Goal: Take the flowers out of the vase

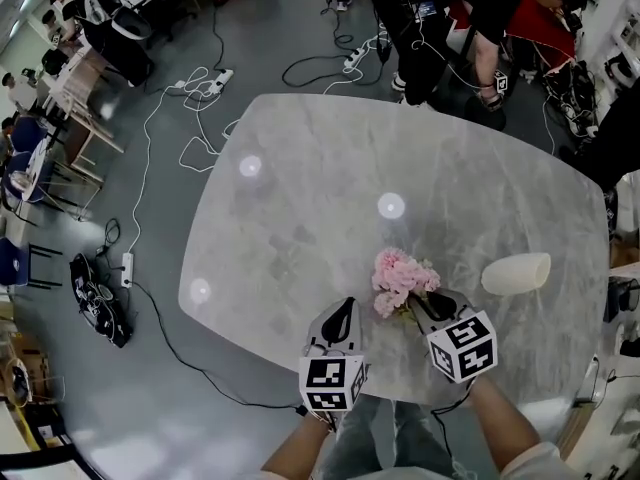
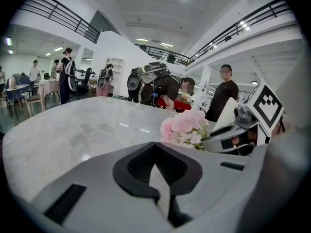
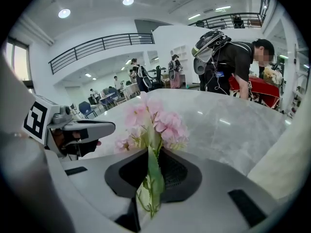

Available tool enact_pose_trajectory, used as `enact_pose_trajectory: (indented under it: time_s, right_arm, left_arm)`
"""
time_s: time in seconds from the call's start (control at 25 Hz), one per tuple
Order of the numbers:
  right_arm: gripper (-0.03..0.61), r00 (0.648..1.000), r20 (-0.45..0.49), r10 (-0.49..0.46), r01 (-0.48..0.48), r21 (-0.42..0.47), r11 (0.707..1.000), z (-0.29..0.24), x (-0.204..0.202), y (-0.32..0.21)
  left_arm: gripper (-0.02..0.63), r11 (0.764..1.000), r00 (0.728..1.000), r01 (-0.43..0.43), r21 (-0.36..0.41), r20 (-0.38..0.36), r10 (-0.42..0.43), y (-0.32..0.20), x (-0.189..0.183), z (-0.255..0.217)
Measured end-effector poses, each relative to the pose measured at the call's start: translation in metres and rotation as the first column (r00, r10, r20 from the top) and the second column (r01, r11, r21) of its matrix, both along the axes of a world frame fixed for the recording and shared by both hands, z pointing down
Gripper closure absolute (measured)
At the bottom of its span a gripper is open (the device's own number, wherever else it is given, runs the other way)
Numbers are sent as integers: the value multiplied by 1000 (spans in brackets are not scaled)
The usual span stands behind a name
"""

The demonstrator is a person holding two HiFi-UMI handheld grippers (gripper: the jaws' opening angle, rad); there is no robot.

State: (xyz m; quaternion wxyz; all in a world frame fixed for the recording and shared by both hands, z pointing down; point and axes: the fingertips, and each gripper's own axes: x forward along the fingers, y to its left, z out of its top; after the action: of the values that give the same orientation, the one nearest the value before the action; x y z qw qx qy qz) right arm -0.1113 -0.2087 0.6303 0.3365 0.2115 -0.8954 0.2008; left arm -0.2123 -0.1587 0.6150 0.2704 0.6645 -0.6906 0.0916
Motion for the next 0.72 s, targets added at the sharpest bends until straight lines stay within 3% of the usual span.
enact_pose_trajectory:
  time_s: [0.72]
  right_arm:
    - [426, 999, 0, 45, -45, -18, 999, -10, 13, -4]
  left_arm:
    - [611, 999, 999, -38, 1, 0, 38, -2, 3, -6]
